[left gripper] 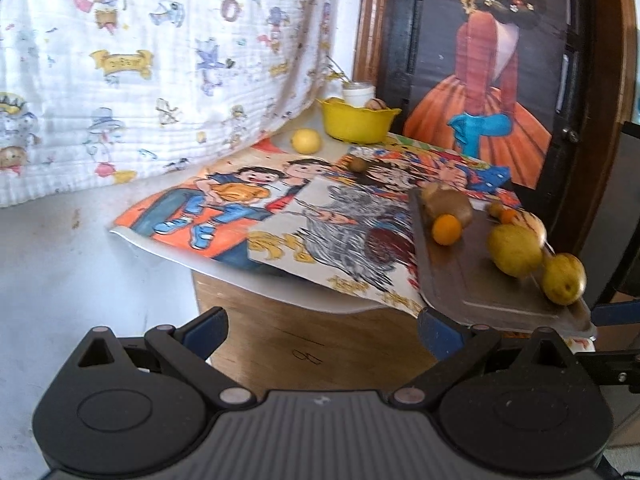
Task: Organize fruits
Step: 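Withdraw both open tools from the tray, then reach the left tool toward the lemon while the right tool reaches a small brown fruit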
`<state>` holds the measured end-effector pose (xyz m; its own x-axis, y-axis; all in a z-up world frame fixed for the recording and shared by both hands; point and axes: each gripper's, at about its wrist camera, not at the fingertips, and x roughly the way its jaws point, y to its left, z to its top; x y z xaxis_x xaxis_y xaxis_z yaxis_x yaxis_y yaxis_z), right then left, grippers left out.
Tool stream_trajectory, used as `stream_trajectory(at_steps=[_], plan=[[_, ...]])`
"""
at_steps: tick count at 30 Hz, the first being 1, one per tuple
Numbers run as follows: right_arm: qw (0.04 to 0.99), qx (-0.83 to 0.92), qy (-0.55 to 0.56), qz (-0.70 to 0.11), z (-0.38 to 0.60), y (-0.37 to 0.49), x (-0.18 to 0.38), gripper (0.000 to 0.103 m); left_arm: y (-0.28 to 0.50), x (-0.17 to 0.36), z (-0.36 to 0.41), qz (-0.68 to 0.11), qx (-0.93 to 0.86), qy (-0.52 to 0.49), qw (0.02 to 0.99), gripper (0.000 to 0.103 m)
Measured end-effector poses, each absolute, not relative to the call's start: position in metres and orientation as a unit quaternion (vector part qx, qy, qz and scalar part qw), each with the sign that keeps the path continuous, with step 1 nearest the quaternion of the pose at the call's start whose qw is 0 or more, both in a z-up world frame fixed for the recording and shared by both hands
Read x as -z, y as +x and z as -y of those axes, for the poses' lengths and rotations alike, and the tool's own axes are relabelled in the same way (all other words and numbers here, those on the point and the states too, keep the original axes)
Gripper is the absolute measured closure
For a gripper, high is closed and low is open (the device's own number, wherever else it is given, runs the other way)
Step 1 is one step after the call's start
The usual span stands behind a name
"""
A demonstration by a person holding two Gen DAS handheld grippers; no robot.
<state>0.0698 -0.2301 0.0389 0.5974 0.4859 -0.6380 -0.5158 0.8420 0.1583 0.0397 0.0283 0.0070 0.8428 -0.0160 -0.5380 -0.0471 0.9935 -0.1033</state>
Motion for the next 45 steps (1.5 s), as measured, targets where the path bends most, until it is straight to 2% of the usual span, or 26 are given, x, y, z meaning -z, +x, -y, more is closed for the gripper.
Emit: stream_trajectory(at_steps=[12,29,40,45], plan=[[0.902,-0.305,-0.062,-0.300,0.213,0.100,-0.067,0.001,0.081,-0.024,-0.048,-0.280,-0.057,-0.048,0.957,0.000],[0.916,-0.280,-0.093,-0.272,0.228,0.177,-0.109,0.001,0.161,-0.057,-0.048,-0.295,-0.056,0.004,0.954,0.000],[0.900,-0.322,-0.208,-0.209,0.215,0.256,-0.115,0.001,0.234,-0.063,-0.058,-0.288,-0.026,0.047,0.956,0.000],[0.883,-0.354,-0.221,-0.215,0.204,0.319,-0.100,0.001,0.282,-0.061,-0.063,-0.262,0.001,0.057,0.963,0.000]])
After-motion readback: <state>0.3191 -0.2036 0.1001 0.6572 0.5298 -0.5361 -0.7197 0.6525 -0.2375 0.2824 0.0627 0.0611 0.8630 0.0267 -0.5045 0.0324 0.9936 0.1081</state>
